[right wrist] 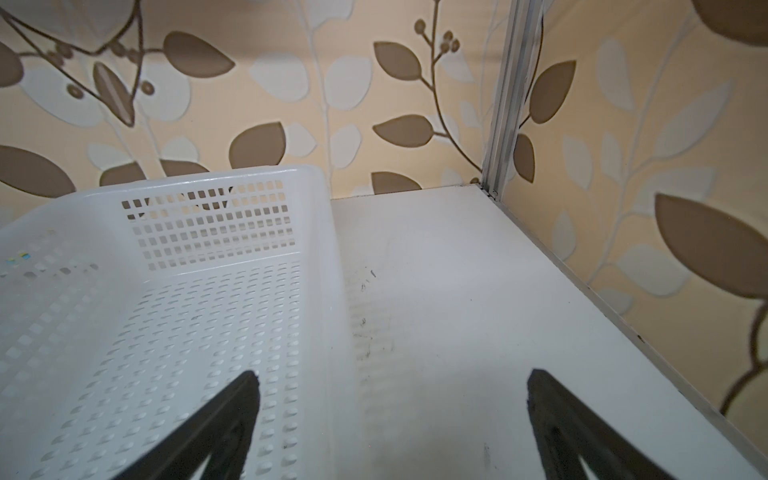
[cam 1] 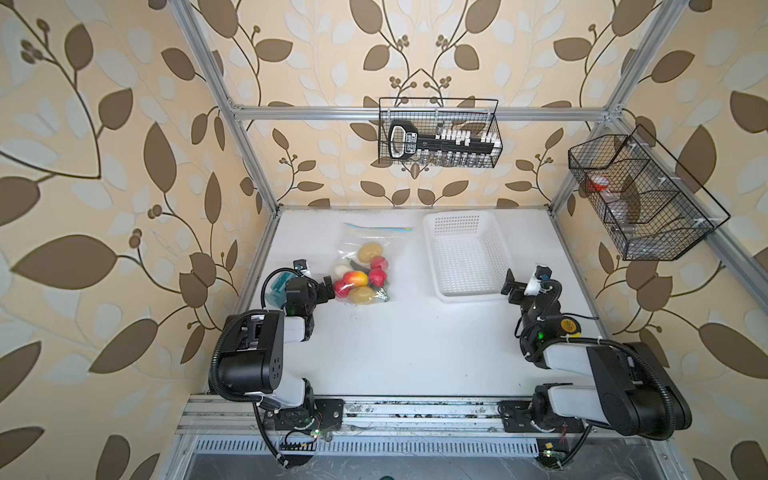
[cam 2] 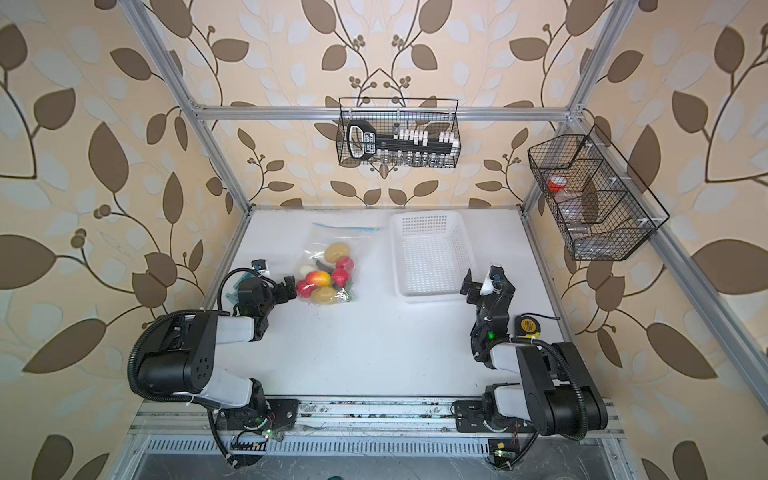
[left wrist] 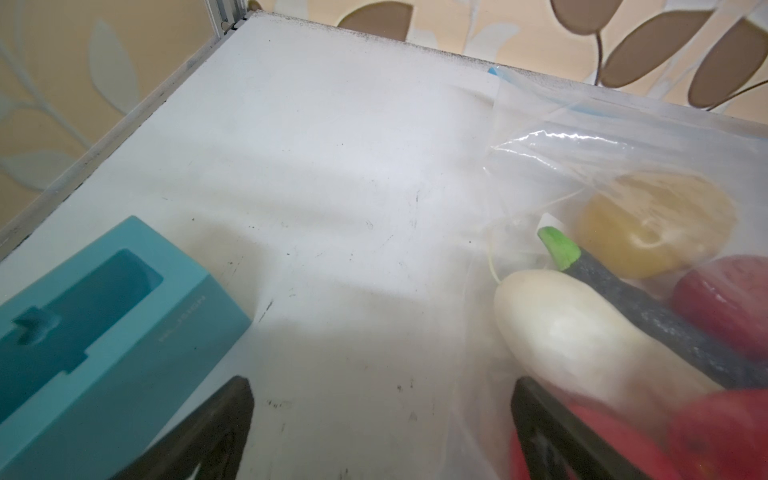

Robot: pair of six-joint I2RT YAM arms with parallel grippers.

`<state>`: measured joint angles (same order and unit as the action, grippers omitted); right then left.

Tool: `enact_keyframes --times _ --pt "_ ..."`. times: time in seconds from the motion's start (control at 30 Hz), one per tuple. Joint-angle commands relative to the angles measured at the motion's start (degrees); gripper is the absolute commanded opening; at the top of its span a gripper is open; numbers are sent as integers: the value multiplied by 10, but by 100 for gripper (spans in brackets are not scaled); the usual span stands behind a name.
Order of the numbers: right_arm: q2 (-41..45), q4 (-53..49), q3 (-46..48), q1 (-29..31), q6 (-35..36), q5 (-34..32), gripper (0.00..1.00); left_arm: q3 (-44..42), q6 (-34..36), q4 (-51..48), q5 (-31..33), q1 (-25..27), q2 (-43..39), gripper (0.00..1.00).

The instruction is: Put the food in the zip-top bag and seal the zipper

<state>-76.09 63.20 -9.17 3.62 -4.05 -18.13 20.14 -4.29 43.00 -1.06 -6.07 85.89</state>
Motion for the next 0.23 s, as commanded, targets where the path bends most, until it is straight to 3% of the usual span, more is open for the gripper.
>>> enact_keyframes --times 0.0,0.2 --pt "-8 -28 2 -2 15 6 100 15 3 3 6 -1 -2 99" --pt "-8 -28 2 -2 15 6 100 28 16 -11 18 13 6 99"
